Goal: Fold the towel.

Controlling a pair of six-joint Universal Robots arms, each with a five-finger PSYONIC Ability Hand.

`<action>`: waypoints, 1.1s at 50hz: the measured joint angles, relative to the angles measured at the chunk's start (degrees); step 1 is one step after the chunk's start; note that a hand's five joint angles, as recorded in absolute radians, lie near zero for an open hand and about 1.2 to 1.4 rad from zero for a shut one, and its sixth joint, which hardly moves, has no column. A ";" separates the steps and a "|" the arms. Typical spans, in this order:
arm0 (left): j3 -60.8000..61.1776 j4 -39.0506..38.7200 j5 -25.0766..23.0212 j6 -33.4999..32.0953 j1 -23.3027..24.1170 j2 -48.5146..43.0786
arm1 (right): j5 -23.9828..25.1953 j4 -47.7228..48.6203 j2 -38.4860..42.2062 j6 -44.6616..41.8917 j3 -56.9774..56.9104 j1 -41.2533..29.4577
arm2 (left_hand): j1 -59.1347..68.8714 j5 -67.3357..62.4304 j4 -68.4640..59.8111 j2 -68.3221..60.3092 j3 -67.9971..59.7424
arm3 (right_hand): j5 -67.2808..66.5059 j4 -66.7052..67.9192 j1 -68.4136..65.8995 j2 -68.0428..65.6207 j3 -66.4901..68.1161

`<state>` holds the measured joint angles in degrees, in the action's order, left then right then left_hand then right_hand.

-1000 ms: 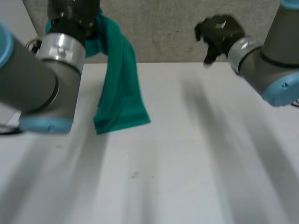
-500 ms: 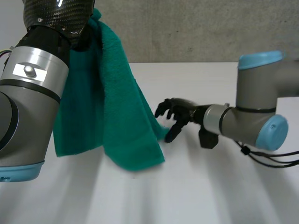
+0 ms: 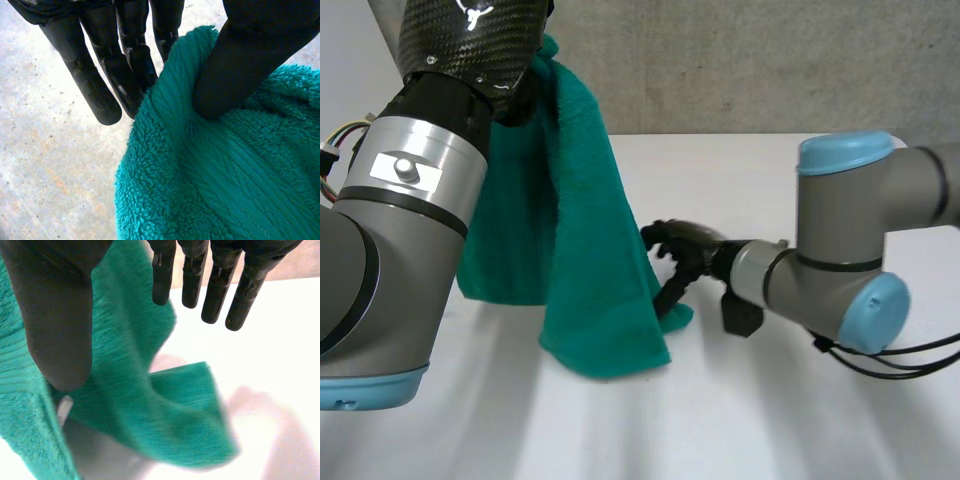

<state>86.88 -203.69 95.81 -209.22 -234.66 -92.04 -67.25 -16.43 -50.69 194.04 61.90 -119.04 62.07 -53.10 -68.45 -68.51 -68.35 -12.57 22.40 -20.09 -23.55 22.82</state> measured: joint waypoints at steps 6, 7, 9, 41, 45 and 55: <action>0.94 -0.01 0.14 0.11 -0.51 -0.07 | -2.04 0.02 -6.66 -6.32 6.62 4.65 | 0.00 0.00 0.00 -0.01 0.00 | -0.37 0.41 -0.15 -0.07 0.17; 1.17 -0.03 0.16 0.14 -0.58 -0.07 | -2.18 0.02 -8.44 -7.61 8.69 5.50 | 0.00 0.00 0.00 -0.01 0.00 | -0.79 0.68 -0.19 -0.14 0.17; 1.33 -0.04 0.18 0.15 -0.62 -0.08 | -2.22 0.07 -9.66 -8.38 10.14 5.99 | 0.00 0.00 0.00 -0.01 0.00 | -0.97 0.81 -0.19 -0.14 0.17; 3.35 -0.11 0.56 0.56 0.85 2.30 | 4.42 13.08 -11.84 4.00 29.28 2.18 | 0.00 0.00 0.00 -0.03 -0.01 | -10.60 11.95 -9.17 -10.76 11.58; 3.95 -0.11 0.52 0.56 0.98 2.67 | 1.51 13.41 -7.82 5.01 23.89 -0.33 | 0.00 0.00 0.00 -0.04 -0.02 | -10.34 11.04 -8.99 -10.53 10.52; 4.89 -0.13 0.51 0.54 0.94 3.30 | -5.29 12.98 -3.96 4.39 17.84 -1.48 | 0.00 0.00 0.00 -0.06 -0.01 | -10.34 11.03 -8.99 -10.53 10.52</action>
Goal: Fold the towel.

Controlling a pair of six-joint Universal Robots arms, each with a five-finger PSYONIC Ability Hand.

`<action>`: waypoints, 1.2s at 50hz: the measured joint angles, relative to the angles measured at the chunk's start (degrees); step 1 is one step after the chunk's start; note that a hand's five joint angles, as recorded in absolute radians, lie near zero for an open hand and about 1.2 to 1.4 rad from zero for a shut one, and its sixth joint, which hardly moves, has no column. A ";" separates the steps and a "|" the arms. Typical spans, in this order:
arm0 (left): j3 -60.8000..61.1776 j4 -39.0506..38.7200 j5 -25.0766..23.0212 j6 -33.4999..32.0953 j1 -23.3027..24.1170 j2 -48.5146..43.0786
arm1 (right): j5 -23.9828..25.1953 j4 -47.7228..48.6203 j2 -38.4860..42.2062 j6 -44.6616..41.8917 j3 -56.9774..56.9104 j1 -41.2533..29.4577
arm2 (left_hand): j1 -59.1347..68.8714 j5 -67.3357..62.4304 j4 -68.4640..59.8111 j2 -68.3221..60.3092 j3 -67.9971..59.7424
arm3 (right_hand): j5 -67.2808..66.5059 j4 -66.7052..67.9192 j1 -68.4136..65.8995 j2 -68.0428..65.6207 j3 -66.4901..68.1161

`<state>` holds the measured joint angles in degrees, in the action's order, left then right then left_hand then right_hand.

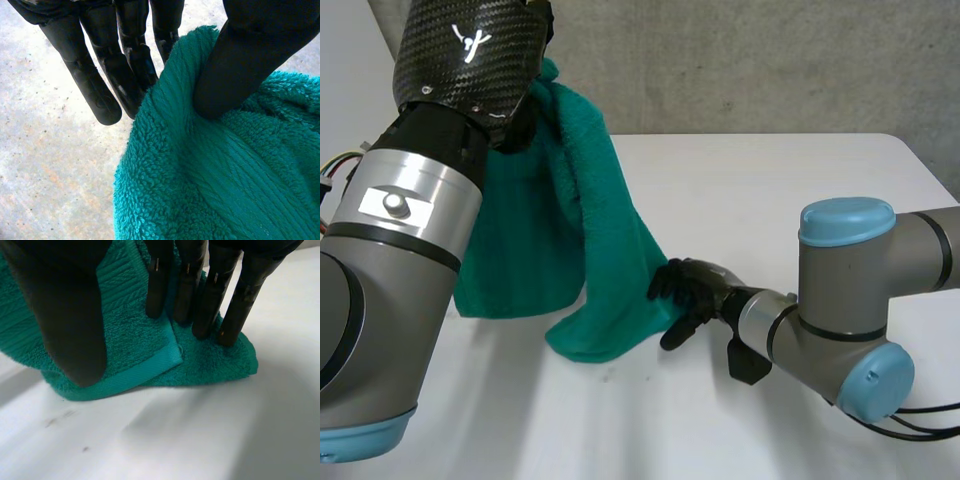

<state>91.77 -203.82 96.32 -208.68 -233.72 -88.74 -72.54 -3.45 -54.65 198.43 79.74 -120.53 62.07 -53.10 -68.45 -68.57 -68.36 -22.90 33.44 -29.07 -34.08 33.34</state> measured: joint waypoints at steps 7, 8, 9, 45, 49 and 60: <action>0.44 0.05 0.00 -0.06 -0.08 0.28 | -0.63 -0.11 0.24 -0.20 -2.19 0.47 | 0.00 0.00 0.00 0.00 0.00 | 0.00 0.00 0.00 0.00 0.00; 0.49 0.05 -0.01 -0.06 -0.09 0.32 | -0.59 -0.13 0.21 -0.20 -2.38 0.50 | 0.00 0.00 0.00 -0.01 0.00 | 0.00 0.00 0.00 0.00 0.00; 0.56 0.05 -0.03 -0.06 -0.09 0.38 | -0.50 -0.14 0.15 -0.19 -2.66 0.53 | 0.00 0.00 0.00 -0.01 -0.01 | 0.00 0.00 0.00 0.00 0.00; 0.74 -0.32 -0.36 -0.03 -0.73 0.17 | -0.35 -2.09 4.03 -0.92 -12.93 -6.76 | 0.00 0.00 0.00 -0.02 -0.01 | -32.47 34.75 -26.41 -33.29 33.80; 1.34 -0.08 -0.35 -0.08 -2.46 -0.07 | 0.06 -3.57 -2.76 -9.95 -13.01 -1.65 | 0.00 0.00 0.00 -0.02 -0.01 | -32.48 34.77 -26.41 -33.29 33.86; 6.15 4.82 -0.54 -0.15 -7.19 -2.66 | -4.68 -20.72 -17.15 -53.25 -13.79 10.50 | 0.00 0.00 -0.01 -0.03 -0.11 | -32.79 34.77 -26.41 -33.29 34.00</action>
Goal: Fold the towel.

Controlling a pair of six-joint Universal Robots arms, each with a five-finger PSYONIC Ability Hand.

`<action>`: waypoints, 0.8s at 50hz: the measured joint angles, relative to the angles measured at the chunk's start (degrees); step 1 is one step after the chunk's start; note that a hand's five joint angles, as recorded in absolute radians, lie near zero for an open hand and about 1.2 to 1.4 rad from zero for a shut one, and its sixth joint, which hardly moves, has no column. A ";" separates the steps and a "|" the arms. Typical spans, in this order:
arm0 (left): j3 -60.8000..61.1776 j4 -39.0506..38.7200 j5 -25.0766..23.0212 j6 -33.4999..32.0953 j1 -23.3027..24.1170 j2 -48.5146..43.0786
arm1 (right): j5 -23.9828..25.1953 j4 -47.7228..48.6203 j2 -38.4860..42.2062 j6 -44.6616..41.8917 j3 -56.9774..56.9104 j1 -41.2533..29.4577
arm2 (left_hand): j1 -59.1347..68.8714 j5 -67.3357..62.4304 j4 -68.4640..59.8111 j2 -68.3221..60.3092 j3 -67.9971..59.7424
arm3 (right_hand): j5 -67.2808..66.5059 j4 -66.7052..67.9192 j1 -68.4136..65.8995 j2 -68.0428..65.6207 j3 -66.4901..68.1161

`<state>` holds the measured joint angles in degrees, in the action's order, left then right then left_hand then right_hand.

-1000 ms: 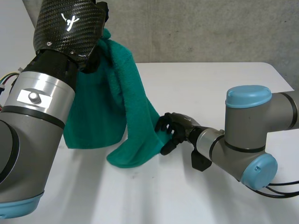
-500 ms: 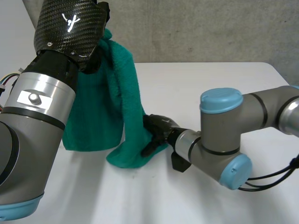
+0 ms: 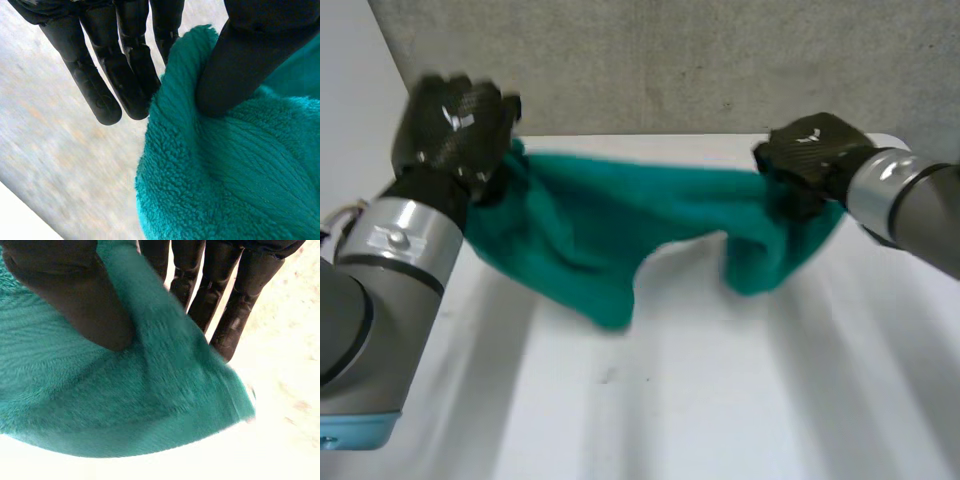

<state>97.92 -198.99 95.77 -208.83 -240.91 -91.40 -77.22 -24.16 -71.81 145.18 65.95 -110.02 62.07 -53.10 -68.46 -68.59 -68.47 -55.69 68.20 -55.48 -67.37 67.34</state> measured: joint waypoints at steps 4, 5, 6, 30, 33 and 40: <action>0.76 4.27 -0.07 0.04 -0.74 -3.22 | -4.42 -4.89 -0.14 -7.92 0.05 0.29 | 0.00 0.00 0.00 -0.02 0.00 | -0.11 0.00 0.00 0.00 0.40; 0.76 4.27 -0.07 0.04 -0.74 -3.22 | -4.42 -4.89 -0.14 -7.92 0.05 0.29 | 0.00 0.00 0.00 -0.02 0.00 | -0.11 0.00 0.00 0.00 0.40; 0.59 7.16 -0.37 0.09 -1.35 -5.95 | -6.80 -6.48 1.10 -11.13 0.11 0.02 | 0.00 0.00 -0.01 -0.03 0.00 | -0.22 0.00 0.00 0.00 0.40; -36.45 -10.17 -4.37 -0.55 -5.48 -22.46 | -15.25 26.44 23.22 -10.15 -44.39 -3.77 | 0.00 0.00 -0.01 -0.05 -0.02 | -0.24 0.01 0.00 0.00 0.40; -36.25 -17.89 -4.37 -0.36 -7.04 -19.63 | -15.08 32.51 20.82 -9.95 -43.16 -3.66 | 0.00 0.00 -0.01 -0.05 -0.02 | -0.31 0.01 0.00 0.00 0.40; -24.26 -21.64 -4.50 0.62 -8.09 -16.32 | -12.41 34.23 13.79 -8.19 -26.80 -3.29 | 0.00 0.00 -0.01 -0.05 -0.02 | -0.53 0.04 0.00 0.00 0.40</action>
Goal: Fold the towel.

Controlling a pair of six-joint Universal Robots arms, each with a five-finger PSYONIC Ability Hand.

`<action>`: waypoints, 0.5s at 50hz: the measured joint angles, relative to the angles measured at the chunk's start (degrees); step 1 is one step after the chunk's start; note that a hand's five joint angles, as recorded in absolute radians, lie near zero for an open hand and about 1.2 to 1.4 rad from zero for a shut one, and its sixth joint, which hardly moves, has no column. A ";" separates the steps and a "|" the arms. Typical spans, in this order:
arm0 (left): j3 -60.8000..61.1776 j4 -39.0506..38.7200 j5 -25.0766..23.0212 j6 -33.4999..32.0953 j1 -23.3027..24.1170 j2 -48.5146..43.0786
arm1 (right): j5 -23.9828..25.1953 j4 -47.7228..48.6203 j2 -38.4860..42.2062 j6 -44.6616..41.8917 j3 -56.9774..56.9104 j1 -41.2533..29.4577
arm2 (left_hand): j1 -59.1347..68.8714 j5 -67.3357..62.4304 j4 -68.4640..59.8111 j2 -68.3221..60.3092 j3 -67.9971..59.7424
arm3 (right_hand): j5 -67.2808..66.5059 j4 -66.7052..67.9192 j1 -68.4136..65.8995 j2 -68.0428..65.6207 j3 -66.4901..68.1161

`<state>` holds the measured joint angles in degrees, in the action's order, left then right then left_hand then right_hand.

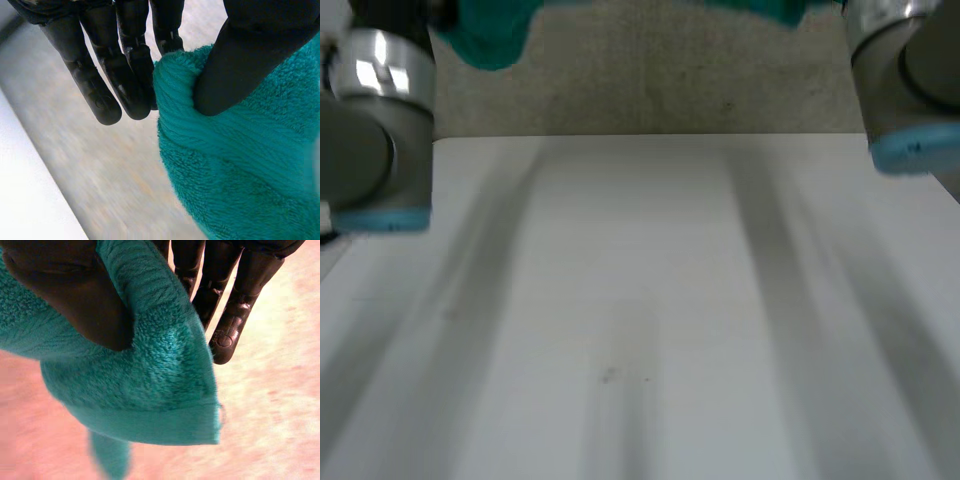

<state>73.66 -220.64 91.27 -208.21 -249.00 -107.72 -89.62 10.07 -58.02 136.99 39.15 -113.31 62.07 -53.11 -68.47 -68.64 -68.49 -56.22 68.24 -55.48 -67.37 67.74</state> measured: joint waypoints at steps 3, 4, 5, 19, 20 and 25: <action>7.22 0.31 -0.02 0.40 0.05 -0.05 | 2.37 -0.32 -1.82 1.37 8.88 0.09 | 0.00 0.00 0.00 0.00 0.00 | -0.10 0.00 0.00 0.00 0.00; 8.86 0.43 -0.02 0.48 0.07 -0.21 | 2.81 -0.40 -2.01 1.65 10.54 0.10 | 0.00 0.00 0.00 -0.01 0.00 | -0.11 0.00 0.00 0.00 0.00; 12.18 0.64 -0.02 0.64 0.12 -0.66 | 3.99 -0.60 -2.33 2.41 14.69 0.12 | 0.00 0.00 0.00 -0.02 0.00 | -0.13 0.00 0.00 0.00 0.00; 32.19 9.87 0.09 1.47 1.86 -5.28 | 6.12 -4.49 3.70 5.55 33.06 0.77 | 0.00 0.00 0.00 -0.04 0.00 | -0.19 0.00 0.00 0.00 0.00; 33.10 12.86 0.08 1.52 2.58 -5.04 | 6.08 -5.33 4.15 5.80 33.88 0.96 | 0.00 0.00 0.28 0.22 0.26 | -0.19 0.00 0.00 0.00 0.00; 33.79 22.12 0.01 1.59 5.00 -2.43 | 6.07 -6.68 4.22 6.41 35.98 1.40 | -9.59 9.42 14.82 15.05 14.69 | -0.20 0.00 0.00 0.00 0.00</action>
<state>107.45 -198.51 91.29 -206.62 -244.00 -110.15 -83.55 3.39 -53.79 143.40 75.13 -111.91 52.48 -43.69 -53.65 -53.60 -53.80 -56.42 68.25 -55.48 -67.37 67.74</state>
